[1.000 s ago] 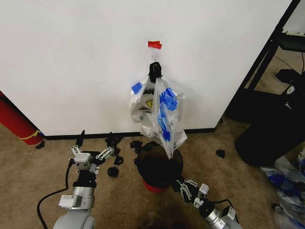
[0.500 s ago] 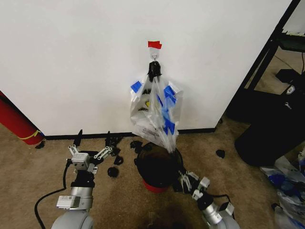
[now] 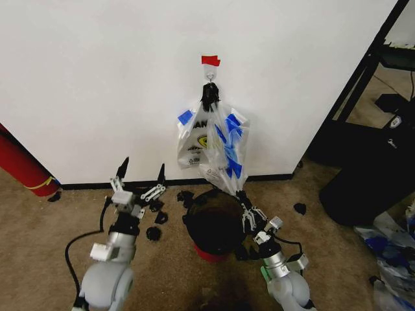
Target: Pick up the garbage bag from the wall and place it over the trash bin.
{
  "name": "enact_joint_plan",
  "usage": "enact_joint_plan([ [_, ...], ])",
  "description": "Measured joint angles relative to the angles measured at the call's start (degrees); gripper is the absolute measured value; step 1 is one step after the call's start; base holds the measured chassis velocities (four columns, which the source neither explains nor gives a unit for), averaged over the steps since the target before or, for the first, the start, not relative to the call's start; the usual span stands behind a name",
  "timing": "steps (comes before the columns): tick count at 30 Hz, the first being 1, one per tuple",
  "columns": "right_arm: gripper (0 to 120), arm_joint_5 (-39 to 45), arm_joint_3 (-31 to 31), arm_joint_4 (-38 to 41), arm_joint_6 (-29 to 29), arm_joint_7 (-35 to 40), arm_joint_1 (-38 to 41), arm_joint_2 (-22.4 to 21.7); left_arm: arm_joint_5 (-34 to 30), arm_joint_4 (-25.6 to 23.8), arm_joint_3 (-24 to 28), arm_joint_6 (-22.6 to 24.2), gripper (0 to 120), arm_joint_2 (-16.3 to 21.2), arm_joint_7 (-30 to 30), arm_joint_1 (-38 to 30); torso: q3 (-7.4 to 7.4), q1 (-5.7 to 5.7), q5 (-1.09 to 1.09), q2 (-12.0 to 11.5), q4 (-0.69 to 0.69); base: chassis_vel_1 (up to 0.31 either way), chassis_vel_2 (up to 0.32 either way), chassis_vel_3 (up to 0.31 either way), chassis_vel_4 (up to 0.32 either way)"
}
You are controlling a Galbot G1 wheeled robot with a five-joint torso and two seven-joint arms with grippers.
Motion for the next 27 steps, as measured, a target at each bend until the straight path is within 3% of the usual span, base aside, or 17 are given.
enact_joint_plan([
  [8, 3, -6.47, 3.44, -4.28, 3.07, -2.05, -1.15, -3.60, -0.26, 3.56, 0.47, -0.83, 100, -0.25, 0.00, -1.06, 0.00, 0.00, 0.01, 0.00, 0.00, 0.000, 0.000, 0.000, 0.000],
  [20, 39, -6.55, 5.54, -1.21, 4.06, -6.76, -5.04, -10.60, -1.02, 4.18, -0.25, -1.37, 100, -0.08, -0.15, -1.25, -0.01, -0.01, 0.02, 0.00, 0.00, 0.000, 0.000, 0.000, 0.000],
  [24, 60, -5.76, 4.40, 2.31, 4.16, -0.36, -4.17, -11.19, -1.18, 3.83, -0.79, -1.38, 100, 0.07, -0.20, -0.81, -0.01, -0.01, 0.02, 0.01, 0.00, 0.000, 0.000, 0.000, 0.000],
  [27, 66, -6.45, 3.00, 4.02, 3.76, 4.90, -2.47, -11.02, -1.13, 3.67, -0.81, -1.44, 100, -0.07, -0.21, -0.43, -0.01, -0.01, 0.02, 0.00, 0.00, 0.000, 0.000, 0.000, 0.000],
])
